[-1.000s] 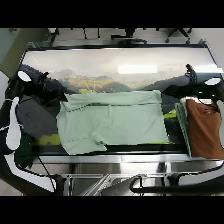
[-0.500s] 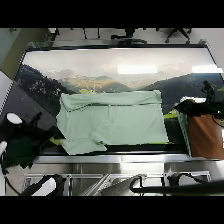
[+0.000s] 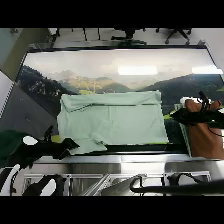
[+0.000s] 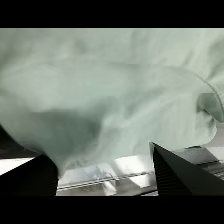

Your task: Fold the shirts.

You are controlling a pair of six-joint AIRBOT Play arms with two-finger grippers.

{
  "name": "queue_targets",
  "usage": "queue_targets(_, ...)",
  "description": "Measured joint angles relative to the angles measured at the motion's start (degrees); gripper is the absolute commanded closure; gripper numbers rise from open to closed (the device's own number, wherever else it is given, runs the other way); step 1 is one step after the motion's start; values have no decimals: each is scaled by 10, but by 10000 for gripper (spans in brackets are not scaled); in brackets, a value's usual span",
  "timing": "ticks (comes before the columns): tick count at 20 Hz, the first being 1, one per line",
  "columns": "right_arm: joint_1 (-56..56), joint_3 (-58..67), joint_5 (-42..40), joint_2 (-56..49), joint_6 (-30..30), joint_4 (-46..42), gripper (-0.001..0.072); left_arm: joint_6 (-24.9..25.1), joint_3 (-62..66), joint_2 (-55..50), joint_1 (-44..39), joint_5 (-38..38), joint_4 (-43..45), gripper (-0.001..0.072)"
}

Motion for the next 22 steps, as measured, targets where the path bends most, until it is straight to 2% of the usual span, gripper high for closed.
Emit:
queue_targets(1,0,-2,0,-2,0,0,278,1,7,-10,-13,0,7,502)
queue_targets(2,0,-3,0,-4,0,-1,278,6,16,-22,-27,23,12,685)
queue_targets(6,0,-5,5,-10,38,-43,278,26,74,-61,-67,33,29,697)
queue_targets(11,9,-23,19,-10,86,-100,278,36,124,-54,-52,-29,49,698)
queue_targets(19,60,-99,10,-23,79,-93,284,49,153,20,3,-47,55,697)
queue_targets(20,69,-103,10,-24,78,-92,299,51,155,23,4,-47,55,697)
queue_targets(21,78,-106,8,-25,75,-92,409,53,155,23,5,-47,54,697)
queue_targets(22,87,-108,7,-26,70,-91,475,54,155,20,6,-48,54,697)
